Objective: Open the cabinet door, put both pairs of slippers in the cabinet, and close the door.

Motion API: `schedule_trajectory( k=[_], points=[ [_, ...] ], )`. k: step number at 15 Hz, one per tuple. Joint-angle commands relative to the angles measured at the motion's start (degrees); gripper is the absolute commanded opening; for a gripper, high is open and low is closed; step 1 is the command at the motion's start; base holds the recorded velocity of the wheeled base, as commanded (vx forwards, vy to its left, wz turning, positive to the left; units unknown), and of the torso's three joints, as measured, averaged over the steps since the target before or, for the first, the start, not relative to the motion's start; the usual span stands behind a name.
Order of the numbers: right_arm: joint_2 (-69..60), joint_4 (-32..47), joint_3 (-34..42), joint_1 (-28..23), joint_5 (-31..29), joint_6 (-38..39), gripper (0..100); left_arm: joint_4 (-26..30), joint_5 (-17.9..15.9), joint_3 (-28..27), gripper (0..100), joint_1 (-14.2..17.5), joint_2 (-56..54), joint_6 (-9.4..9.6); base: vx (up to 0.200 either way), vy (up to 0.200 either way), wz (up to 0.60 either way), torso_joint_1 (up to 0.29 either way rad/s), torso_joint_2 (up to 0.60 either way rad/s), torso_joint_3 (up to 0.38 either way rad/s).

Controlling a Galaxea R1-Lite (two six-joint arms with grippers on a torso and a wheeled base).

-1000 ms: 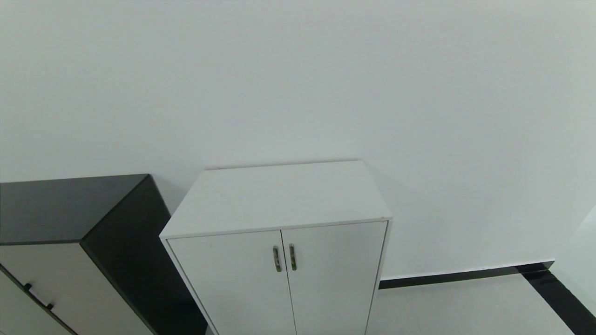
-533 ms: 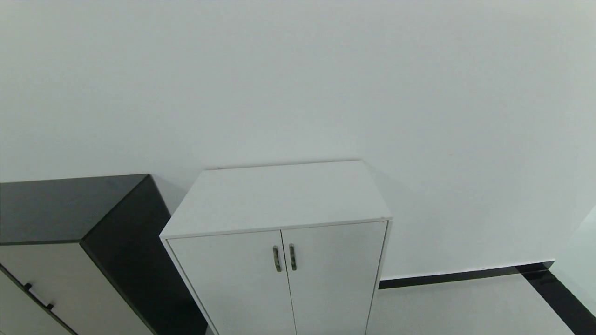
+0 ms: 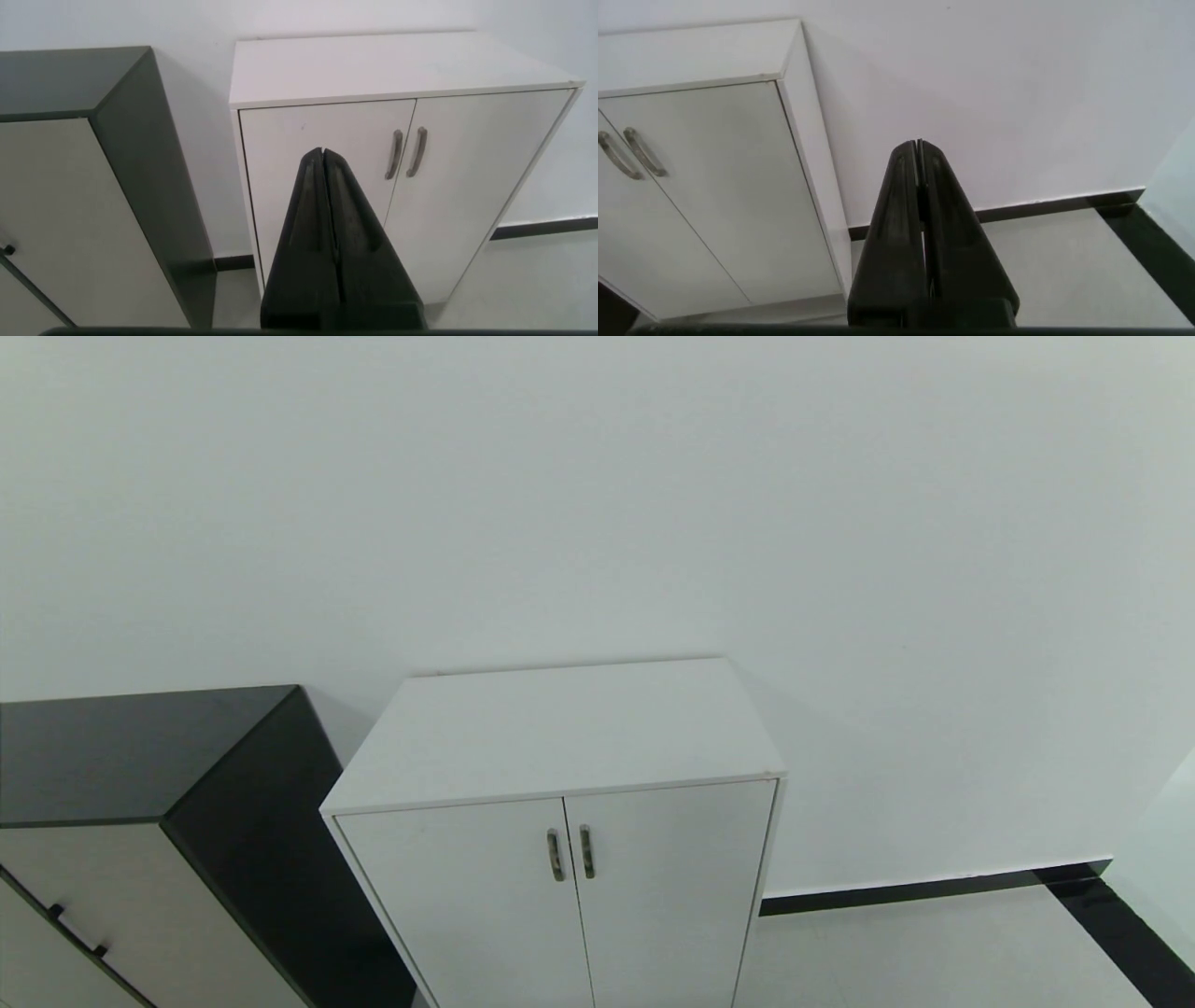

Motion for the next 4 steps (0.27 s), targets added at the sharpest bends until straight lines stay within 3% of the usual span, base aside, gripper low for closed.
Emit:
schedule_trajectory(
  k=[1,4],
  points=[
    [0.2,-0.1,0.0,0.0,0.0,0.1,0,-0.1,0.0,0.0,0,0.0,0.0,-0.03,0.0,0.0,0.0,0.0,0.0,0.0],
    [0.2,0.0,0.0,0.0,0.0,0.0,0,-0.1,0.0,0.0,0,0.0,0.0,0.06,0.0,0.0,0.0,0.0,0.0,0.0]
  ],
)
